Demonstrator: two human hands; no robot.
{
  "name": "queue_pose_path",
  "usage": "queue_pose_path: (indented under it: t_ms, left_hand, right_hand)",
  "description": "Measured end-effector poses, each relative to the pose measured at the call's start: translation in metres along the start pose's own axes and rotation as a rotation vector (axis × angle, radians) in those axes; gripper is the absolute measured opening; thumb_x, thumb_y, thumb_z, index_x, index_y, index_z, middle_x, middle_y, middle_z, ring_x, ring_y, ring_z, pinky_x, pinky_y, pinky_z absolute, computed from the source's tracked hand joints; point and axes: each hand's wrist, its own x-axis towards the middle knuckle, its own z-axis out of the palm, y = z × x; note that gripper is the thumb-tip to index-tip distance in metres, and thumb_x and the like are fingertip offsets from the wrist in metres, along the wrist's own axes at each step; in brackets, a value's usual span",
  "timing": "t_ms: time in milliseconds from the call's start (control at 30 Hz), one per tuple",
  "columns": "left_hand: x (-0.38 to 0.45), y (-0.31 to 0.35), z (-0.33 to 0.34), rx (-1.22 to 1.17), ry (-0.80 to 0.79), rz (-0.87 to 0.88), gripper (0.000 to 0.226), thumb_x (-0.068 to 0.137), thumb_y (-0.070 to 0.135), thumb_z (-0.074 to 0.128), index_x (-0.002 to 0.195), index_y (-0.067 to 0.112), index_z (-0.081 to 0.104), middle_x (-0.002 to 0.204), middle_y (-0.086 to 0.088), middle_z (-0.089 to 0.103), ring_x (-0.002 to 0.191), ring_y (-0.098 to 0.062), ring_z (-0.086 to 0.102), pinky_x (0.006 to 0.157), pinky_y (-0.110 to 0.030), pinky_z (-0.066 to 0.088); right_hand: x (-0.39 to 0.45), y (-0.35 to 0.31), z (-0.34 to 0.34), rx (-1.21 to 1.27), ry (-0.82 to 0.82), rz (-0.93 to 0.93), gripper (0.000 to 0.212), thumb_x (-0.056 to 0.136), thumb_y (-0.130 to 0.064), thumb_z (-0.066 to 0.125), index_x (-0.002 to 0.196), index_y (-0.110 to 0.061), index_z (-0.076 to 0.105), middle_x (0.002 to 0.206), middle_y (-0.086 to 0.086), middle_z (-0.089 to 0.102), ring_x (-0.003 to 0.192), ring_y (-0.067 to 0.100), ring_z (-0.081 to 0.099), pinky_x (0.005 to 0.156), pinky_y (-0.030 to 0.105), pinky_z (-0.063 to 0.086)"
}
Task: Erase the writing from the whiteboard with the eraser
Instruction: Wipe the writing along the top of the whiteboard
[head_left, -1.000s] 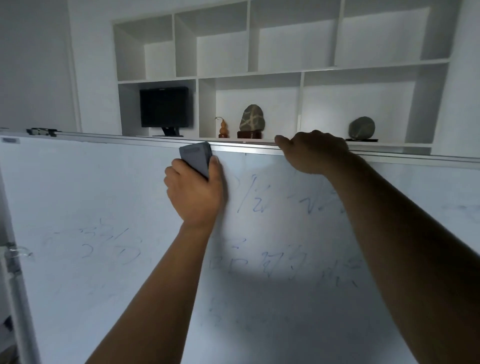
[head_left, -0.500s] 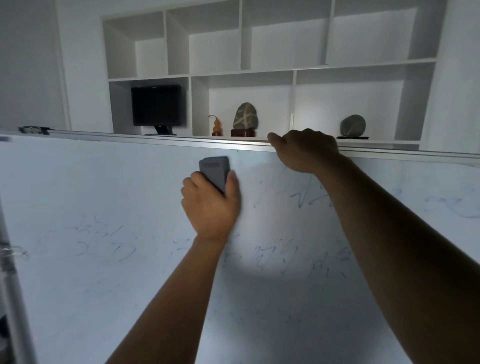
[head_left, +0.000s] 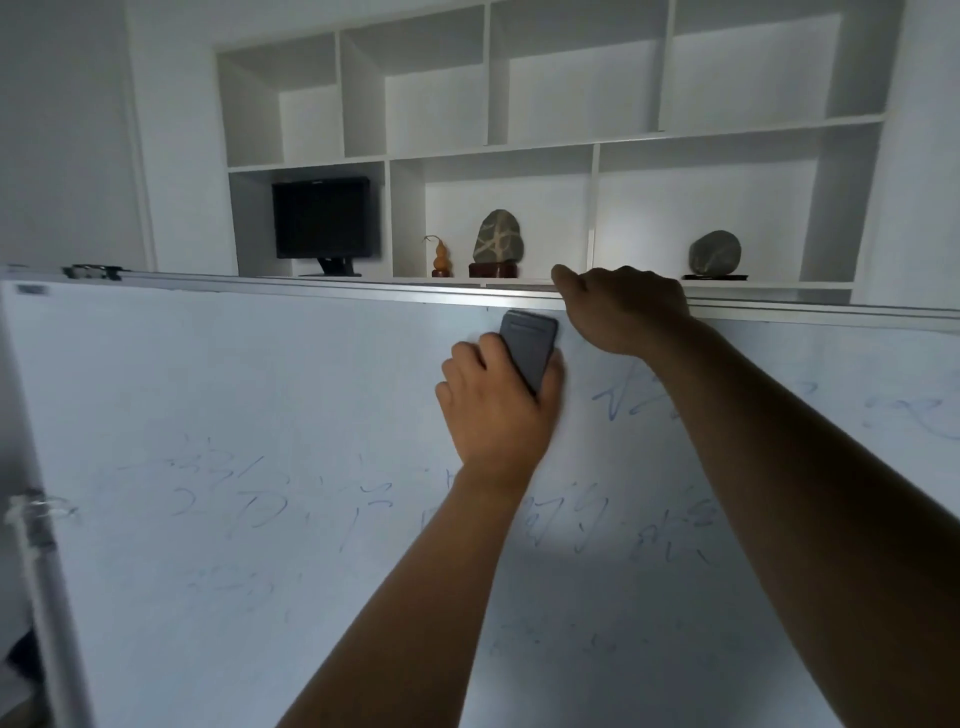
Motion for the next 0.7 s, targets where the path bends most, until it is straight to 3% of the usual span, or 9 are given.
queue_pose_path:
  t_ms: [100, 200, 267, 367, 467, 533, 700]
  left_hand:
    - [-0.004, -0.006, -0.003, -0.023, -0.019, 0.092, 0.049, 0.083, 0.059, 0.057, 0.097, 0.011, 0.054, 0.089, -0.008, 0.055, 0.074, -0.02, 0.048, 0.064, -0.028, 0.036]
    - [-0.007, -0.005, -0.01, -0.068, -0.04, 0.166, 0.047, 0.08, 0.055, 0.064, 0.096, 0.011, 0.055, 0.087, -0.007, 0.055, 0.071, -0.018, 0.048, 0.061, -0.027, 0.037]
    - [-0.009, -0.002, -0.014, -0.117, -0.062, 0.142, 0.047, 0.079, 0.054, 0.066, 0.095, 0.012, 0.054, 0.087, -0.006, 0.055, 0.071, -0.016, 0.047, 0.06, -0.026, 0.037]
    - [-0.009, 0.008, -0.022, -0.259, -0.148, -0.014, 0.046, 0.077, 0.056, 0.067, 0.096, 0.018, 0.048, 0.091, 0.002, 0.051, 0.073, -0.012, 0.048, 0.057, -0.025, 0.04]
    - [-0.003, 0.015, -0.036, -0.686, -0.305, -0.351, 0.037, 0.078, 0.044, 0.07, 0.095, 0.025, 0.043, 0.094, 0.006, 0.057, 0.081, -0.01, 0.059, 0.067, -0.032, 0.053]
    - [0.005, 0.016, -0.043, -0.912, -0.377, -0.53, 0.032, 0.083, 0.036, 0.07, 0.098, 0.025, 0.044, 0.097, 0.003, 0.061, 0.088, -0.013, 0.063, 0.075, -0.033, 0.056]
    - [0.007, 0.018, -0.05, -1.055, -0.492, -0.694, 0.049, 0.078, 0.045, 0.073, 0.11, 0.017, 0.049, 0.106, -0.008, 0.064, 0.093, -0.02, 0.067, 0.073, -0.033, 0.059]
  right_hand:
    - [-0.01, -0.004, -0.01, 0.026, 0.025, -0.063, 0.052, 0.101, -0.023, 0.034, 0.148, -0.023, 0.013, 0.102, 0.009, 0.06, 0.092, 0.036, 0.06, 0.077, 0.04, 0.049]
    - [-0.016, -0.002, -0.005, 0.203, 0.117, -0.078, 0.046, 0.099, -0.037, 0.03, 0.141, -0.021, 0.04, 0.129, 0.011, 0.058, 0.115, 0.036, 0.054, 0.095, 0.044, 0.045]
    - [-0.027, -0.003, 0.004, 0.324, 0.357, -0.003, 0.053, 0.092, -0.045, 0.034, 0.132, -0.016, 0.054, 0.133, 0.011, 0.056, 0.125, 0.034, 0.046, 0.102, 0.045, 0.039]
    - [-0.058, -0.015, 0.02, 0.449, 0.696, 0.145, 0.04, 0.087, -0.032, 0.044, 0.11, -0.005, 0.062, 0.103, 0.014, 0.062, 0.096, 0.03, 0.054, 0.079, 0.038, 0.045]
    - [-0.098, -0.034, 0.038, 0.665, 0.755, 0.12, 0.031, 0.084, -0.025, 0.047, 0.105, -0.005, 0.057, 0.09, 0.01, 0.06, 0.08, 0.017, 0.054, 0.065, 0.03, 0.048]
    - [-0.119, -0.045, 0.054, 0.594, 0.743, 0.069, 0.035, 0.08, -0.026, 0.051, 0.11, -0.008, 0.051, 0.094, 0.012, 0.06, 0.086, 0.016, 0.051, 0.068, 0.029, 0.049]
    - [-0.131, -0.058, 0.086, 0.184, 0.725, 0.087, 0.051, 0.081, -0.039, 0.056, 0.123, -0.01, 0.047, 0.115, 0.014, 0.053, 0.099, 0.026, 0.049, 0.08, 0.035, 0.045]
